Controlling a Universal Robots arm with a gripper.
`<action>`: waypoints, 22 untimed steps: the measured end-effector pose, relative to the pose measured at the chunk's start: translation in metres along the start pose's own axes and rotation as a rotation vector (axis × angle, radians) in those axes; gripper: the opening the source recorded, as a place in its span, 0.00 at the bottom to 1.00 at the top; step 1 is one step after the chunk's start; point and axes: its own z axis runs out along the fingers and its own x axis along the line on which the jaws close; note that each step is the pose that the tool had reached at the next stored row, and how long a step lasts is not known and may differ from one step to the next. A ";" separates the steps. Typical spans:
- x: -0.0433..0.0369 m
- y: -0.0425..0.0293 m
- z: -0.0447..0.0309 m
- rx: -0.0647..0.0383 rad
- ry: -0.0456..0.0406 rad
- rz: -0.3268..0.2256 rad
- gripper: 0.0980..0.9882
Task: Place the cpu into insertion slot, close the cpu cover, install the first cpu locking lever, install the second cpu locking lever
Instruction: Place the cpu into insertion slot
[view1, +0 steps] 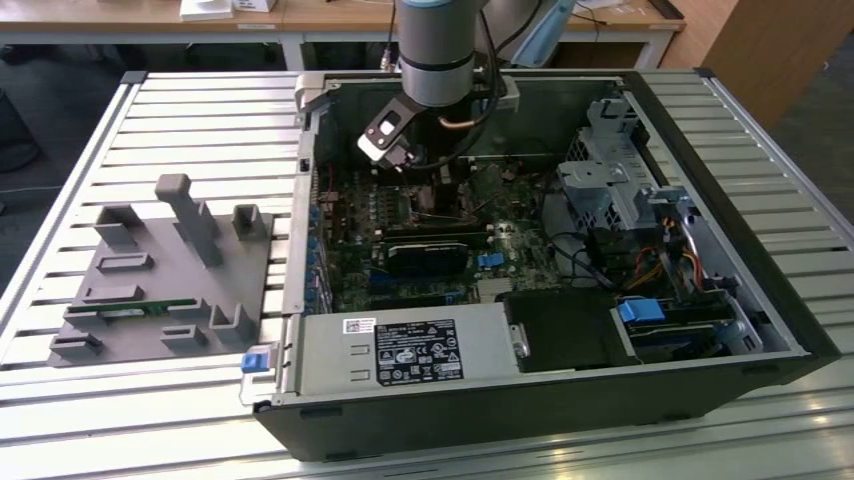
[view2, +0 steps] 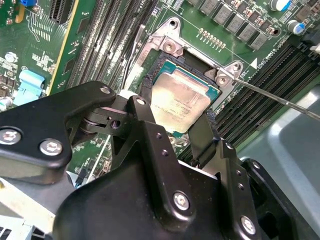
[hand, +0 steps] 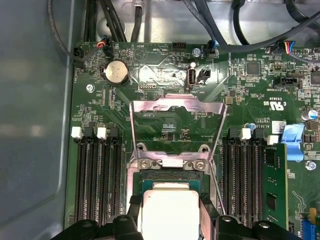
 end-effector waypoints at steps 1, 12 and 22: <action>0.0000 0.0000 0.0003 0.000 -0.0001 0.002 0.49; -0.0001 0.0002 0.0044 0.000 -0.0007 0.006 0.49; -0.0001 0.0010 0.0082 0.000 -0.0007 0.006 0.49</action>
